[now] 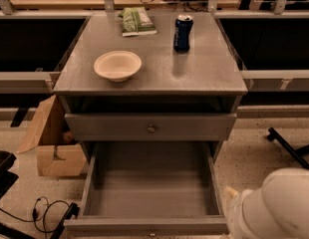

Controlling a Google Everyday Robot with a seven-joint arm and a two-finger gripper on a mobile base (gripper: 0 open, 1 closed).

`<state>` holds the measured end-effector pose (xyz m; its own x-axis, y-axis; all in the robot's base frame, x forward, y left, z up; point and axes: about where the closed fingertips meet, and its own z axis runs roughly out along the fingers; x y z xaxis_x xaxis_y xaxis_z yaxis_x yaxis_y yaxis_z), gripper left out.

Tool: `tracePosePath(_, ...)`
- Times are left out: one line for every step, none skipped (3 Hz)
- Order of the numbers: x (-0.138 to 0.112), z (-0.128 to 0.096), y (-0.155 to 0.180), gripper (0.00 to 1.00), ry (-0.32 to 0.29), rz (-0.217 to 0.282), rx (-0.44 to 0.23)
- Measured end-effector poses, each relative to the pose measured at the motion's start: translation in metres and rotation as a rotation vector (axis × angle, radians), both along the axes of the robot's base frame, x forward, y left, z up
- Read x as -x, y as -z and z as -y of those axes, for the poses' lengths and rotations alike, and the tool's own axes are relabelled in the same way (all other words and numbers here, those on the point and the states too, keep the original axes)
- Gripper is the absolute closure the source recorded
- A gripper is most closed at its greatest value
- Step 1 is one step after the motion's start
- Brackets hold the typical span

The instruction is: Close middle drawer

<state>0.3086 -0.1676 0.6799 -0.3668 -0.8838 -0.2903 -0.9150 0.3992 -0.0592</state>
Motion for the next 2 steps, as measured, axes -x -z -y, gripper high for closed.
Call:
tracePosePath(0.037, -0.013, 0.061, 0.0, 0.013, -0.11, -0.018)
tracePosePath(0.066, -0.03, 0.112, 0.25, 0.04, -0.196, -0.077)
